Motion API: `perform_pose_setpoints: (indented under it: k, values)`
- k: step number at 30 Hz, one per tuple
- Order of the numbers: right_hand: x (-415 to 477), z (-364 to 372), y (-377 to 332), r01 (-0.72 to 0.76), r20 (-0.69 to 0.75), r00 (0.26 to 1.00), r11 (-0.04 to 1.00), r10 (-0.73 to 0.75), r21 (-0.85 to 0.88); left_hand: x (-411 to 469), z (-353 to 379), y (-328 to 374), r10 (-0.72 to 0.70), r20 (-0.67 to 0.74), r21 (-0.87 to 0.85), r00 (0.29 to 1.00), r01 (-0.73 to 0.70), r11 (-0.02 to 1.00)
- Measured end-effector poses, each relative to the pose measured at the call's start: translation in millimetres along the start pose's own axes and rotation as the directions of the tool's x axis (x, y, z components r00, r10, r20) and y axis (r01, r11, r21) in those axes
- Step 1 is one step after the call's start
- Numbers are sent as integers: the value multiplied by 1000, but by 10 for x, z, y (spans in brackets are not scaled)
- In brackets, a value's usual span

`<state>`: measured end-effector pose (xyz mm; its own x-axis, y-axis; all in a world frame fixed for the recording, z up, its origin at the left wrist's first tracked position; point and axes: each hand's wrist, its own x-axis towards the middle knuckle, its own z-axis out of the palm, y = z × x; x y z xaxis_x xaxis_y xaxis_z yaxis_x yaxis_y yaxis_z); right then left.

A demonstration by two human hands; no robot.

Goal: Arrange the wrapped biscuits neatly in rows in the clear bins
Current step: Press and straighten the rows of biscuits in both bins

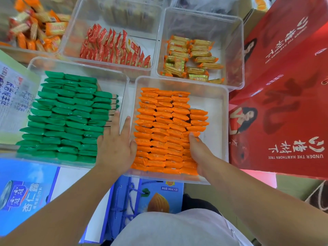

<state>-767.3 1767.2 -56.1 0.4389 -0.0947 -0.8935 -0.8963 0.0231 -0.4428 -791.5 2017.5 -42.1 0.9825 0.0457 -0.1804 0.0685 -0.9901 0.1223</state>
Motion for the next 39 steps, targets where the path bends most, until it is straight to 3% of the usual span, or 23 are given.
perform_pose_setpoints:
  k: [7,13,16,21,25,39]
  values:
    - [-50,-90,-71,-50,51,997,999,50,-3,6,-17,-6,-6,-20,27,1000,6,1000]
    - [-57,-236,-126,52,-167,984,997,-61,-56,78,-71,-20,43,-48,59,998,-40,997]
    - [21,-326,-297,130,-205,969,990,-140,-63,266,-105,22,34,-70,44,997,-31,999]
    - [186,-323,-747,190,-193,963,982,-186,5,591,-87,147,-24,-42,49,999,26,998]
    - [371,-283,-909,144,-151,980,986,-131,83,604,-36,166,-40,-65,72,997,45,996]
    - [519,-53,-901,120,-88,988,988,-129,-97,614,45,140,-14,-68,33,998,16,999]
